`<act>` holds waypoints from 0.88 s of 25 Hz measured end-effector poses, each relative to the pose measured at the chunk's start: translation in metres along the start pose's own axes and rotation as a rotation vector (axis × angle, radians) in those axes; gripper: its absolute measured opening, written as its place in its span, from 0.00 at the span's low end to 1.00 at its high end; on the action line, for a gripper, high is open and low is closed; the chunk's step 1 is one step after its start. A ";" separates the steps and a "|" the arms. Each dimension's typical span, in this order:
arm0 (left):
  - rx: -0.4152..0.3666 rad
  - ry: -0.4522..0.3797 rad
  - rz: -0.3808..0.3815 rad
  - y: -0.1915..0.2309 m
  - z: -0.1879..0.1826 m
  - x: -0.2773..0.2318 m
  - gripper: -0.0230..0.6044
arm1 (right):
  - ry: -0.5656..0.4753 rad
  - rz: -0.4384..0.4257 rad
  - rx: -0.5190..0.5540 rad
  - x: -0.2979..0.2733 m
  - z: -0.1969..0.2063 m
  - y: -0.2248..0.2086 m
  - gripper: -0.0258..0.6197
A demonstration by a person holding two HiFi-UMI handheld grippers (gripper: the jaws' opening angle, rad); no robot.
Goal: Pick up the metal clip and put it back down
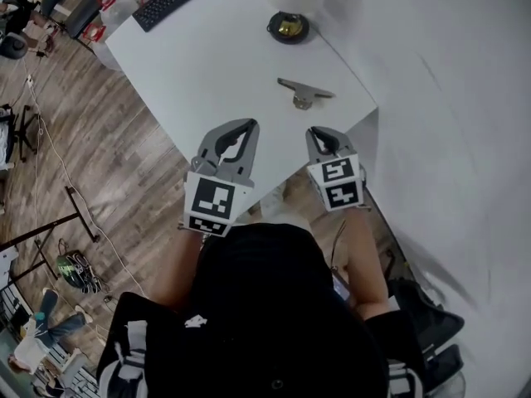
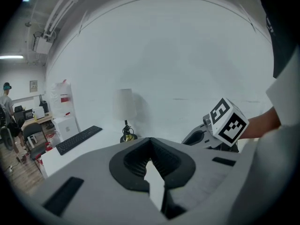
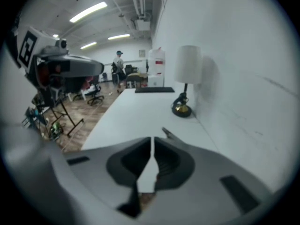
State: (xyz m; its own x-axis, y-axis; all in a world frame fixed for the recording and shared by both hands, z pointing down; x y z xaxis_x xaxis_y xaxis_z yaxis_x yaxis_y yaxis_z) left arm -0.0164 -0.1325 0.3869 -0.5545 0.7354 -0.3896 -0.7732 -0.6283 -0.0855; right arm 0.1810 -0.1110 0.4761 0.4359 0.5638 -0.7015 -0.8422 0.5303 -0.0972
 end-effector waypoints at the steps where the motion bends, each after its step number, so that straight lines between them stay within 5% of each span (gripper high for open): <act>1: 0.005 0.008 -0.006 0.001 0.002 -0.002 0.08 | 0.034 -0.014 0.019 -0.008 0.002 -0.003 0.10; 7: 0.042 0.048 -0.039 0.008 0.016 -0.009 0.08 | 0.173 -0.059 0.109 -0.055 0.013 -0.024 0.11; 9: 0.051 0.062 -0.051 0.010 0.020 -0.010 0.08 | 0.210 -0.064 0.131 -0.071 0.016 -0.031 0.19; 22: 0.119 0.136 -0.135 0.037 0.045 -0.005 0.08 | 0.409 0.037 0.380 -0.156 0.018 -0.066 0.34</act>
State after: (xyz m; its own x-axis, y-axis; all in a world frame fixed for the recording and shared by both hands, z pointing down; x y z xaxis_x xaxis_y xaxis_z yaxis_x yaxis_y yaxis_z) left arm -0.0564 -0.1484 0.4266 -0.4030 0.7648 -0.5026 -0.8729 -0.4863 -0.0401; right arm 0.1741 -0.2225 0.6051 0.1864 0.3349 -0.9236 -0.6477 0.7488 0.1408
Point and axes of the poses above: the fingertips, and each gripper's own axes: x backward along the fingers, y to its left, z out of its underside, the point moved 9 cm from there along x, backward along the fingers, and after that the axes turned 8 degrees about -z, right-handed, at the moved point
